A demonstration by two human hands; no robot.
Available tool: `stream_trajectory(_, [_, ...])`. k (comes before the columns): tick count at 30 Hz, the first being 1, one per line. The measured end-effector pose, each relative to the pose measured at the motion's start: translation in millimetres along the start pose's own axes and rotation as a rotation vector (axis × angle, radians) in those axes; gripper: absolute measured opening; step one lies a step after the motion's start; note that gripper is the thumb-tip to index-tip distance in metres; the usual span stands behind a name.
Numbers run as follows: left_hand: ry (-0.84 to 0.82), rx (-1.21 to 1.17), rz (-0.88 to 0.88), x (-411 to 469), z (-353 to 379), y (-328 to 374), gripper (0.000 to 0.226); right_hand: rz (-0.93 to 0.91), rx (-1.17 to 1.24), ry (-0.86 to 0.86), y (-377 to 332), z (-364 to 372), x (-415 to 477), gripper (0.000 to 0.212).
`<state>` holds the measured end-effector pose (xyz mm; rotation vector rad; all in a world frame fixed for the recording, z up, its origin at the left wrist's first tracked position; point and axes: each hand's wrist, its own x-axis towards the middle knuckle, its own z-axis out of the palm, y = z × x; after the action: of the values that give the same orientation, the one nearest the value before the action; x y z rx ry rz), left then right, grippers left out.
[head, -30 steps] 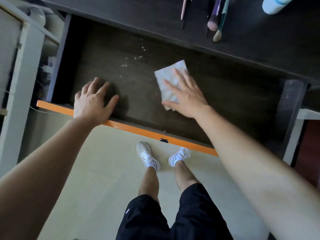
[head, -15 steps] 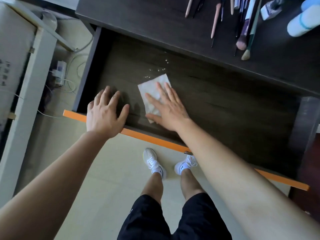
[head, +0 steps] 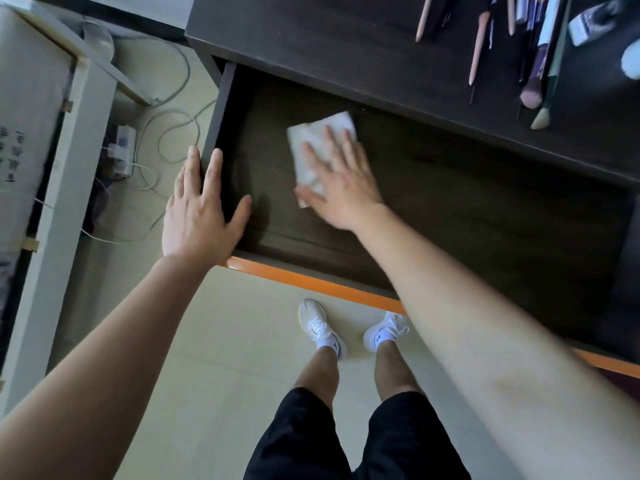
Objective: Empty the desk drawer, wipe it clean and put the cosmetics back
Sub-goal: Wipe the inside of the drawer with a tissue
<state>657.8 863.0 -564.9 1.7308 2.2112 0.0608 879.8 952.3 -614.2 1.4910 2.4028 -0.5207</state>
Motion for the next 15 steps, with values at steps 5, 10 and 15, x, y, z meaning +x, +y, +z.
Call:
stream_trajectory(5, [-0.02,-0.044,-0.002,-2.2,-2.3,-3.6,0.072,-0.258,-0.078,-0.078,-12.4,19.1,-53.9,0.075])
stream_trajectory(10, [-0.021,-0.06,-0.015,-2.4,-1.8,-2.6,0.07,0.039,-0.115,-0.089,53.1,4.2,-61.8,0.085])
stream_trajectory(15, [-0.012,-0.045,-0.028,-2.2,0.1,-3.1,0.066,0.111,0.012,-0.025,16.9,-17.4,12.2,0.088])
